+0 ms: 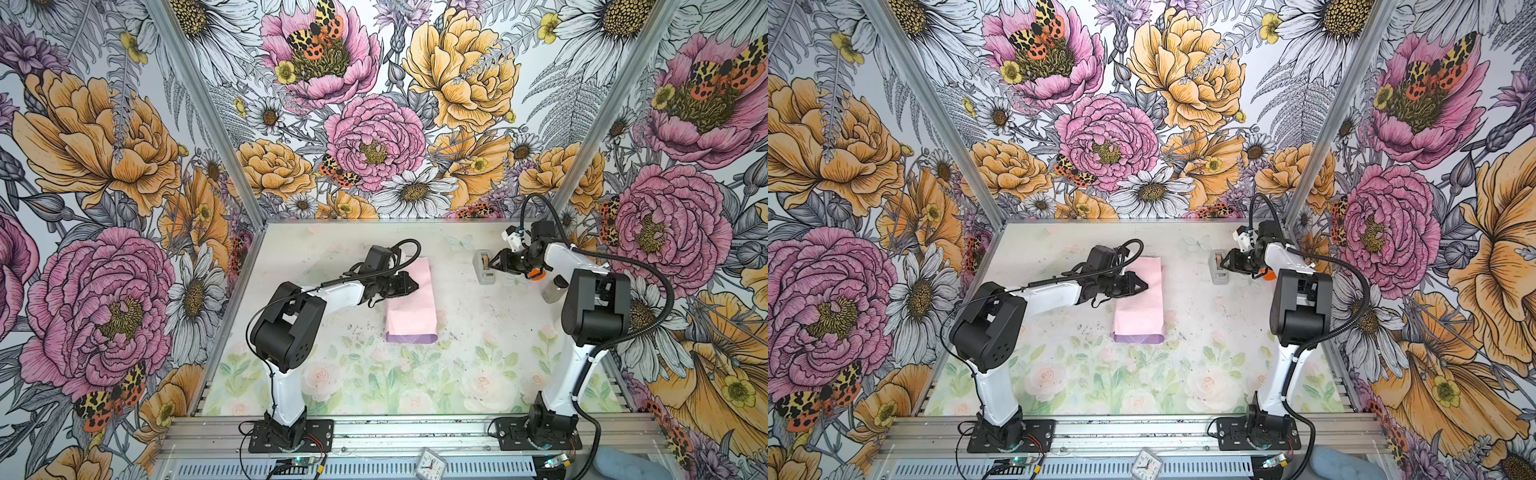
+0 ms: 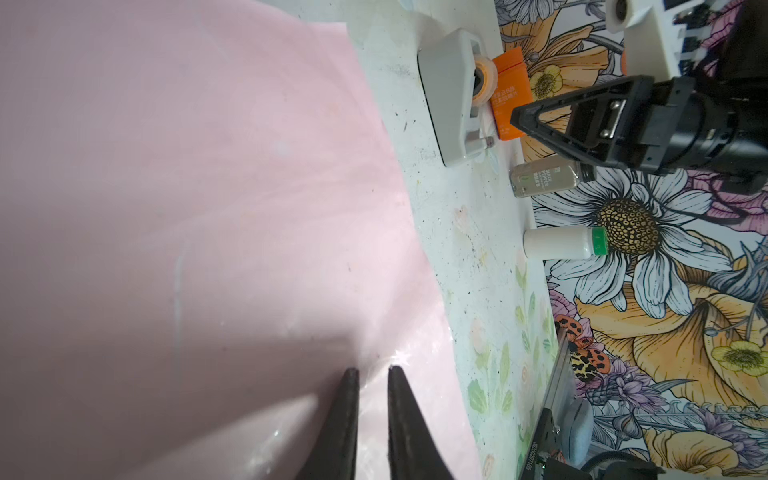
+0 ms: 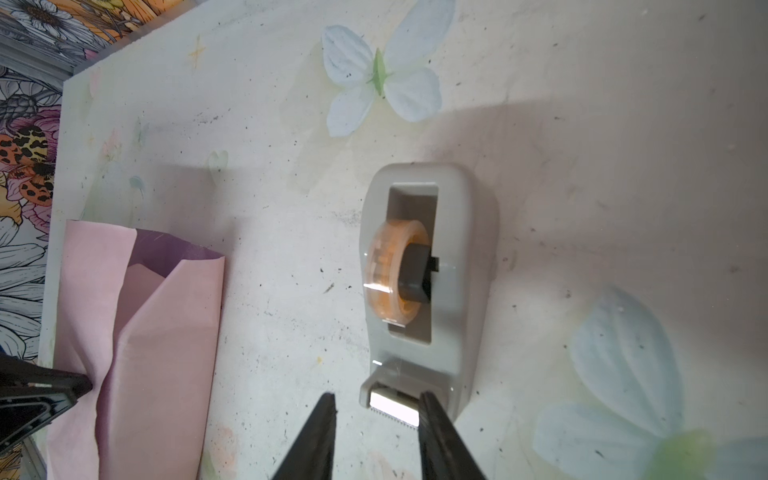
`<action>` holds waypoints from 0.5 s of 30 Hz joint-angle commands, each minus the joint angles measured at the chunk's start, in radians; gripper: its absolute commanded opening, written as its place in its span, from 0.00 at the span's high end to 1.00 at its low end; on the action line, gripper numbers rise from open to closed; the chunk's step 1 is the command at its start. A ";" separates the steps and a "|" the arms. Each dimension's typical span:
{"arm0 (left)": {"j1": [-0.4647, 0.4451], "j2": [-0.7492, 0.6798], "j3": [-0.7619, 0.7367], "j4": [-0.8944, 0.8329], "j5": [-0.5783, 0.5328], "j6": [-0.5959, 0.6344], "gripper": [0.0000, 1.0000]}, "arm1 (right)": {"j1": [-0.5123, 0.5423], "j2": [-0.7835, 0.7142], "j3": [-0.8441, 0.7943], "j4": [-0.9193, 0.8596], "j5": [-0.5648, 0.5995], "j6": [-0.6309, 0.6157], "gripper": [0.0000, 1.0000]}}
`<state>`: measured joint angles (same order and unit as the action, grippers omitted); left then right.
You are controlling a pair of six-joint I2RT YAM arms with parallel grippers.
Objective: Wrap the gift box in paper
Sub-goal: 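Release the paper and move the right gripper to the grey tape dispenser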
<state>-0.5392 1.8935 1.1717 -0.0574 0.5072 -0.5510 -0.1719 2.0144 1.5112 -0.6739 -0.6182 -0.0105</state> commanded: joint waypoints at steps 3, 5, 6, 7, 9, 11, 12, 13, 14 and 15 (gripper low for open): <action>-0.008 0.018 -0.021 -0.104 -0.019 -0.013 0.83 | -0.009 0.056 0.062 -0.043 -0.045 -0.048 0.65; -0.009 0.019 -0.020 -0.104 -0.019 -0.012 0.83 | -0.011 0.073 0.074 -0.051 -0.064 -0.055 0.64; -0.008 0.021 -0.019 -0.104 -0.020 -0.013 0.83 | -0.011 0.082 0.079 -0.054 -0.069 -0.058 0.64; -0.010 0.021 -0.018 -0.104 -0.021 -0.014 0.83 | -0.012 0.090 0.082 -0.055 -0.069 -0.061 0.64; -0.009 0.021 -0.016 -0.102 -0.022 -0.016 0.83 | -0.016 0.105 0.092 -0.060 -0.074 -0.067 0.64; -0.009 0.021 -0.017 -0.102 -0.025 -0.015 0.83 | -0.019 0.120 0.104 -0.072 -0.081 -0.073 0.64; -0.008 0.021 -0.015 -0.103 -0.025 -0.018 0.83 | -0.020 0.128 0.109 -0.077 -0.085 -0.079 0.64; -0.008 0.020 -0.016 -0.102 -0.029 -0.017 0.83 | -0.022 0.136 0.113 -0.082 -0.088 -0.083 0.64; -0.008 0.021 -0.016 -0.103 -0.029 -0.017 0.83 | -0.022 0.143 0.120 -0.092 -0.090 -0.089 0.64; -0.008 0.020 -0.016 -0.104 -0.031 -0.017 0.83 | -0.023 0.151 0.127 -0.102 -0.096 -0.096 0.64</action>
<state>-0.5392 1.8935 1.1725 -0.0582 0.5068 -0.5564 -0.1871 2.1407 1.5993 -0.7494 -0.6857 -0.0708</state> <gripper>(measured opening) 0.173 0.364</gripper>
